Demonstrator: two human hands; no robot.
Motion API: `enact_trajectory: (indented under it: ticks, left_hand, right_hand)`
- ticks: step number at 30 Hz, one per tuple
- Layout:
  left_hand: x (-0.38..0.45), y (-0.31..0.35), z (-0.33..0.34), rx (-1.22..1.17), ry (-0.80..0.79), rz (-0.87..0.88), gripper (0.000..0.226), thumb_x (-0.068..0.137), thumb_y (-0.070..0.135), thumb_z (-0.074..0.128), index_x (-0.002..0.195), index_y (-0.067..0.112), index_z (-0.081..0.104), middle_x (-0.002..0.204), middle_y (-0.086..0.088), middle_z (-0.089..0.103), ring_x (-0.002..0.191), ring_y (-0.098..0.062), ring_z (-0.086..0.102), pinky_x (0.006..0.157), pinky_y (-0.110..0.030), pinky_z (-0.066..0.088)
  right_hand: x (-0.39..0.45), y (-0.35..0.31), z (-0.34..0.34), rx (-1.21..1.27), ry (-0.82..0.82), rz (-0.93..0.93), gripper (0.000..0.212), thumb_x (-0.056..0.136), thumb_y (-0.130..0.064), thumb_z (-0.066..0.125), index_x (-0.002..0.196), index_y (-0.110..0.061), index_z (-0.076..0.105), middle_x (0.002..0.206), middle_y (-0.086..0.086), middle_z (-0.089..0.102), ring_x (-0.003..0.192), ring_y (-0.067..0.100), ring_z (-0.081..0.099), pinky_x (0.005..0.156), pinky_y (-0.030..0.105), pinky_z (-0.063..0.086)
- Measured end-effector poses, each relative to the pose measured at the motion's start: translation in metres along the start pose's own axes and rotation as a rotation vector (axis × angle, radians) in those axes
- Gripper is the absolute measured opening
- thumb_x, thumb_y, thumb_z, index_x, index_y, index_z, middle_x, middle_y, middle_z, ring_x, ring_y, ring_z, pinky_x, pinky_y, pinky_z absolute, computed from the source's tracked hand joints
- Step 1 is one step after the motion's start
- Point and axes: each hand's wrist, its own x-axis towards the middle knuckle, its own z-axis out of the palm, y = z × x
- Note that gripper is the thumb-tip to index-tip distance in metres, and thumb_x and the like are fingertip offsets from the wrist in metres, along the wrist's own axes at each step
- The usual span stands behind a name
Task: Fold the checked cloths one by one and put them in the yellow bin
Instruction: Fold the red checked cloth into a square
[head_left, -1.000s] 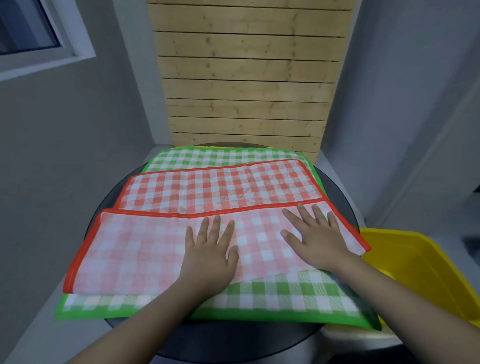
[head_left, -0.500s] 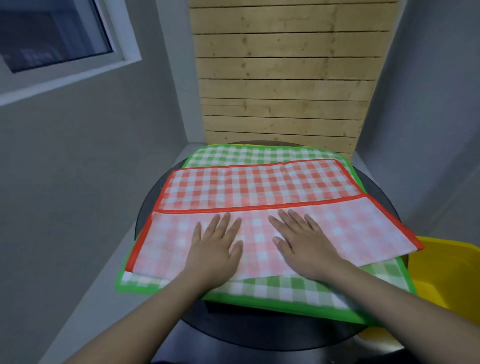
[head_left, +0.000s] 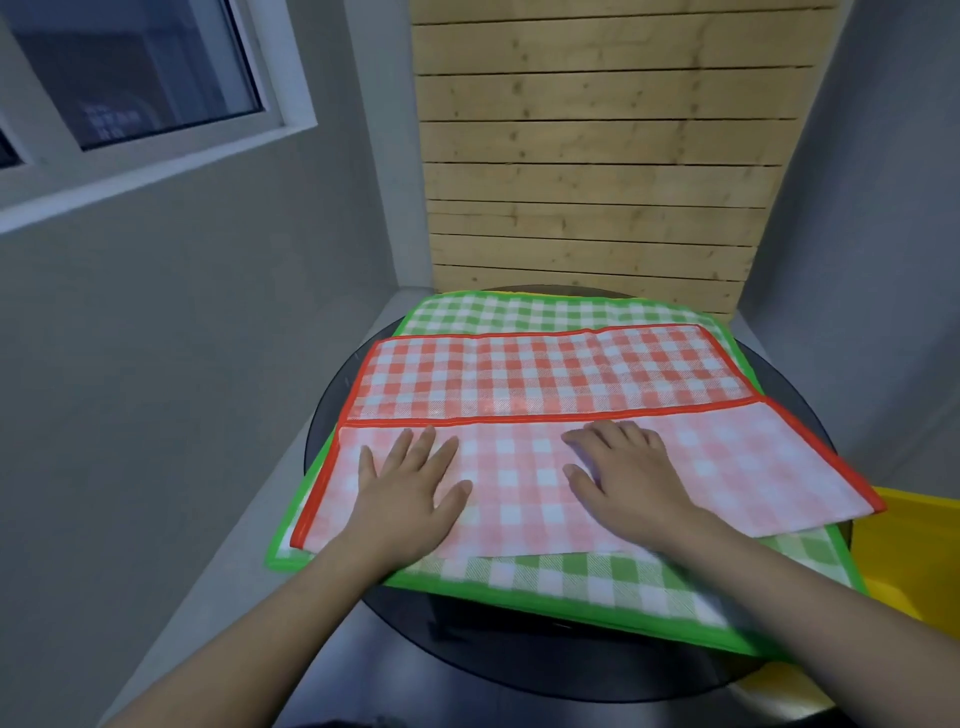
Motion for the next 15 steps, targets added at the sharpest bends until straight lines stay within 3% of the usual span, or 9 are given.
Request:
enact_trajectory:
  ticks: [3,5,9,15]
  left_hand:
    - [0.013,0.013,-0.013,-0.138,0.147,-0.018,0.057,0.089,0.051,0.024,0.136,0.026,0.046,0.144,0.001,0.044,0.135,-0.019,0.033,0.115,-0.047,0.012]
    - [0.034,0.023,-0.018,-0.210,0.207,-0.022,0.044,0.092,0.040,0.036,0.128,0.022,0.055,0.132,0.002,0.054,0.122,-0.018,0.044,0.113,-0.044,0.023]
    - [0.092,0.034,-0.013,-0.307,0.243,-0.042,0.036,0.094,0.029,0.041,0.124,0.020,0.059,0.128,0.001,0.057,0.119,-0.020,0.048,0.110,-0.041,0.024]
    - [0.177,0.028,0.001,-0.260,0.178,-0.047,0.041,0.098,0.031,0.036,0.135,0.020,0.048,0.142,-0.001,0.047,0.134,-0.020,0.038,0.117,-0.052,0.012]
  right_hand:
    - [0.020,-0.002,0.001,0.012,0.088,0.030,0.038,0.095,-0.042,0.033,0.124,-0.025,0.050,0.122,-0.005,0.050,0.110,0.018,0.040,0.094,0.033,0.031]
    - [0.032,-0.001,0.003,0.022,0.131,0.054,0.032,0.094,-0.039,0.036,0.114,-0.023,0.054,0.113,-0.004,0.054,0.103,0.018,0.042,0.087,0.032,0.035]
    - [0.043,0.000,0.011,0.029,0.217,0.092,0.022,0.092,-0.035,0.040,0.102,-0.022,0.055,0.103,-0.006,0.056,0.093,0.016,0.042,0.080,0.032,0.035]
    - [0.045,0.001,0.018,0.068,0.272,0.114,0.021,0.091,-0.037,0.040,0.099,-0.024,0.054,0.099,-0.008,0.055,0.091,0.014,0.043,0.082,0.031,0.037]
